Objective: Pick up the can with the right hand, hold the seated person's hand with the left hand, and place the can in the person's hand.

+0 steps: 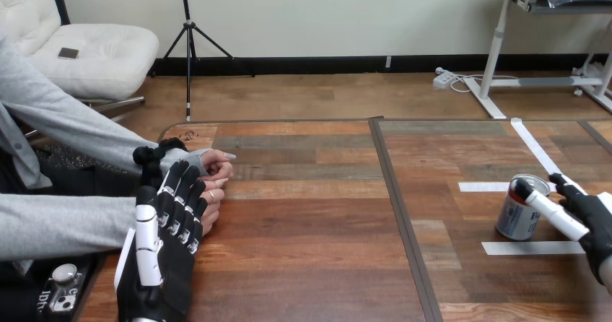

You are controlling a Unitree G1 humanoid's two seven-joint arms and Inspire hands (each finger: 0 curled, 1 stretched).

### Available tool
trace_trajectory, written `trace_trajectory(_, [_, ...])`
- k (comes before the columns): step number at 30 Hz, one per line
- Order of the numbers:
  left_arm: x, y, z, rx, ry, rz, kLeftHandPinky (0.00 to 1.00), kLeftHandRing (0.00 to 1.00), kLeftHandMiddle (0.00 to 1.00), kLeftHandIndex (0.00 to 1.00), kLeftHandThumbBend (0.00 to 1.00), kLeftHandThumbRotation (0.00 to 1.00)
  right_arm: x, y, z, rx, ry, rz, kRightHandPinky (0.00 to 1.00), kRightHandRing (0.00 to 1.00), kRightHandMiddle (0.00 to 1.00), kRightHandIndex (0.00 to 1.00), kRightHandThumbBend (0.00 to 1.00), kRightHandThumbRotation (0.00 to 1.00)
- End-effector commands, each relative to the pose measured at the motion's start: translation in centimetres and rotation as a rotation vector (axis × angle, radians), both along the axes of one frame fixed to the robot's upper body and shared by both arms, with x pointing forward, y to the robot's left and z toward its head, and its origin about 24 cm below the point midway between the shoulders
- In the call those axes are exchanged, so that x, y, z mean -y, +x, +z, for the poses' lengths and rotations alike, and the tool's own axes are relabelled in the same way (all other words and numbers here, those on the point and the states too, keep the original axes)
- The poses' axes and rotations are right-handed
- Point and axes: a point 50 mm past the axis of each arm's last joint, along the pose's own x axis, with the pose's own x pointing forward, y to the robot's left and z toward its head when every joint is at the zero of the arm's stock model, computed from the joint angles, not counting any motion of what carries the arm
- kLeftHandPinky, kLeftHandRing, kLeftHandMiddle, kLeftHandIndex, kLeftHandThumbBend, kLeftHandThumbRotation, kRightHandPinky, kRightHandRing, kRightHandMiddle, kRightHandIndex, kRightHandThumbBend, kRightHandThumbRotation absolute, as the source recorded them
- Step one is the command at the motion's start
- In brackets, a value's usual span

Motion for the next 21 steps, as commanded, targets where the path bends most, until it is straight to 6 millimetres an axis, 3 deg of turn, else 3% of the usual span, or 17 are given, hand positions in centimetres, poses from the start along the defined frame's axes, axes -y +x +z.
trace_trajectory(1, [0.39, 1.60, 1.83, 0.088, 0.019, -0.028, 1.00, 0.98, 0.96, 0.95, 0.59, 1.00, -1.82, 2.93, 2.40, 0.097, 0.003, 0.073, 0.95, 1.00, 1.00, 0.99, 1.00, 0.77])
trace_trajectory(21, [0.34, 1.57, 1.79, 0.089, 0.024, -0.031, 1.00, 0.98, 0.96, 0.94, 0.61, 0.99, -2.66, 3.49, 2.53, 0.088, 0.009, 0.118, 0.93, 0.99, 1.00, 1.00, 1.00, 0.72])
